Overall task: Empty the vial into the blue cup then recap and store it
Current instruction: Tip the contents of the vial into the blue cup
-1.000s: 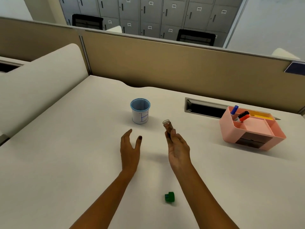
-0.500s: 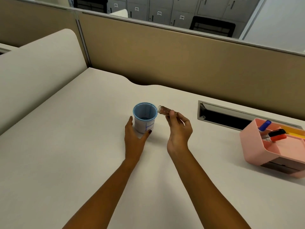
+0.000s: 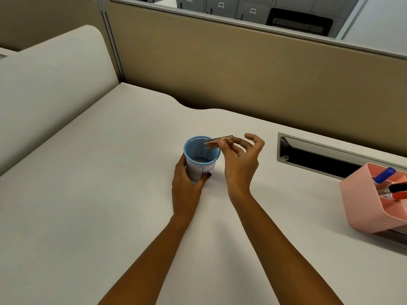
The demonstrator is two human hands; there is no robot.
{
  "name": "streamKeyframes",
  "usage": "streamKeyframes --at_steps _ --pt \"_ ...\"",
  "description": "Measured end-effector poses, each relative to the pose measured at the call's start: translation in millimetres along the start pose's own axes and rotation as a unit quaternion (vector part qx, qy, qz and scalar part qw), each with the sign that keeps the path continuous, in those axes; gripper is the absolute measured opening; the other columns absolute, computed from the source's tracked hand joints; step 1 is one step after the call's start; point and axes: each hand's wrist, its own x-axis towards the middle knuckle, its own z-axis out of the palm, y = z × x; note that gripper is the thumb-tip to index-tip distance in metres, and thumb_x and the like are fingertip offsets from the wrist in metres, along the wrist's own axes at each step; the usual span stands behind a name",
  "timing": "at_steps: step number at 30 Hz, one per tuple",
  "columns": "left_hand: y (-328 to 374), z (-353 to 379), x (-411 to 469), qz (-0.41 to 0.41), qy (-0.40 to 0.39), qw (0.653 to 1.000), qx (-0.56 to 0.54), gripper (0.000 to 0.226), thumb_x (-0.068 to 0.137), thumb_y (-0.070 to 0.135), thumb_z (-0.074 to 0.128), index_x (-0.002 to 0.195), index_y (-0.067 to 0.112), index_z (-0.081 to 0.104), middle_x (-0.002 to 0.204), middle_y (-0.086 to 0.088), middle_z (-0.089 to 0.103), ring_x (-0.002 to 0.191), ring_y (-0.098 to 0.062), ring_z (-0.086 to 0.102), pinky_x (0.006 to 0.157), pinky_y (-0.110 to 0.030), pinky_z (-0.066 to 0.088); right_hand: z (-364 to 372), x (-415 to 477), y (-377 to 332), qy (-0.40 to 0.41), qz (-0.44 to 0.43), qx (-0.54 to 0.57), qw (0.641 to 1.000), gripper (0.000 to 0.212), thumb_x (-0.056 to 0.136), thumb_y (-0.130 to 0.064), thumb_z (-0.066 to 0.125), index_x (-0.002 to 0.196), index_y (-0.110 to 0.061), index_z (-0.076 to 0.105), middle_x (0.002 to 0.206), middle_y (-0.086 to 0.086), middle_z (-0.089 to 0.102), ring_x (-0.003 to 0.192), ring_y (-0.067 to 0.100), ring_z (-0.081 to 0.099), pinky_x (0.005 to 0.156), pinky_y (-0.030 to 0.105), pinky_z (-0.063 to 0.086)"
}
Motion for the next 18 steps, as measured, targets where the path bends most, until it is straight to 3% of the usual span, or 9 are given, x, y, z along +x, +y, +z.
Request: streamKeyframes --at_steps 4,7,11,15,18 --pt "0.2 0.9 0.8 -0.006 -0.002 1.000 -0.002 0.068 0.077 0.023 0.074 0.134 0.012 0.039 0.136 -0.009 0.051 0.122 -0.022 0.050 0.101 -0.028 0.041 1.5 1.4 1.4 -0.001 -0.047 -0.022 0.999 0.058 0.075 -0.012 0.080 0.117 -0.021 0.040 0.103 0.001 0.065 0.081 0.010 0.070 0.074 0.010 0.054" --pt "0.5 0.9 0.5 -0.008 -0.002 1.000 -0.002 0.070 0.076 0.026 0.075 0.135 0.014 0.039 0.136 -0.007 0.052 0.121 -0.019 0.050 0.099 -0.025 0.040 2.5 3.4 4.3 -0.013 -0.078 -0.069 0.994 0.042 0.076 -0.014 0.080 0.108 -0.012 0.054 0.104 0.006 0.068 0.089 0.018 0.070 0.081 0.020 0.058" --pt "-0.4 0.7 0.8 -0.012 -0.002 1.000 0.000 0.070 0.076 0.027 0.075 0.135 0.014 0.039 0.136 -0.007 0.052 0.121 -0.019 0.050 0.100 -0.028 0.042 4.8 3.6 5.3 -0.020 -0.097 -0.065 0.993 0.045 0.074 -0.014 0.081 0.105 -0.019 0.049 0.105 0.002 0.066 0.088 0.015 0.070 0.076 0.009 0.054" --pt "-0.7 0.9 0.7 -0.008 0.002 1.000 0.000 0.070 0.075 0.027 0.075 0.134 0.014 0.040 0.136 -0.007 0.052 0.119 -0.017 0.050 0.096 -0.021 0.040 5.4 4.2 7.9 -0.019 -0.102 -0.076 0.992 0.038 0.075 -0.015 0.081 0.101 -0.016 0.053 0.101 0.003 0.067 0.089 0.018 0.070 0.079 0.017 0.058" --pt "-1.2 1.7 0.5 -0.008 0.000 1.000 0.005 0.069 0.075 0.028 0.074 0.134 0.013 0.039 0.136 -0.008 0.052 0.121 -0.021 0.050 0.096 -0.020 0.038 4.9 4.4 9.2 -0.009 -0.085 -0.058 0.995 0.047 0.074 -0.015 0.081 0.106 -0.019 0.048 0.104 0.002 0.066 0.087 0.016 0.070 0.077 0.014 0.056"
